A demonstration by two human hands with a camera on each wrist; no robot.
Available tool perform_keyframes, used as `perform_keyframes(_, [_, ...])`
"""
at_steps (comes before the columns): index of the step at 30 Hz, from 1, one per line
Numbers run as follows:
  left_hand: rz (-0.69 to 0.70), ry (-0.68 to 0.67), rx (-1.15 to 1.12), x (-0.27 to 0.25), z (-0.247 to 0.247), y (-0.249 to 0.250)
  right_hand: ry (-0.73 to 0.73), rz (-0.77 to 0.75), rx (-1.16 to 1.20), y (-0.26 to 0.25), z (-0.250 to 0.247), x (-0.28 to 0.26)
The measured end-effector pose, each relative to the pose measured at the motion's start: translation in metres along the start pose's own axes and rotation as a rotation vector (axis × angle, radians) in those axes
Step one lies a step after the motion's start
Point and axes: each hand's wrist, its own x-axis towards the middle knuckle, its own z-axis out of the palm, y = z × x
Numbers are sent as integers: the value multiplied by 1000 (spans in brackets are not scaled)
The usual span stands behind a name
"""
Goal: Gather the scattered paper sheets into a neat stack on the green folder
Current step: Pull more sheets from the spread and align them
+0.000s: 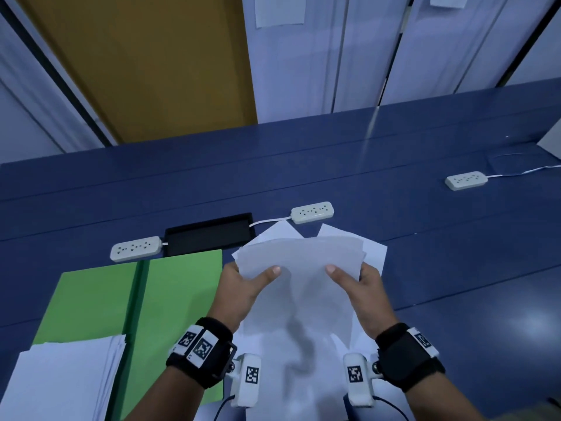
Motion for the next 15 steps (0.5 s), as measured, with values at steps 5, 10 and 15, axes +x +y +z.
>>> perform_keyframes(5, [75, -51, -27, -5, 4, 6, 26, -21, 198, -1, -16, 3])
perform_keyframes(10, [41, -33, -19, -6, 12, -9, -9, -7, 146, 8, -14, 5])
perform_keyframes(15, [40, 27, -31, -8, 31, 3, -3, -29, 91, -9, 1, 7])
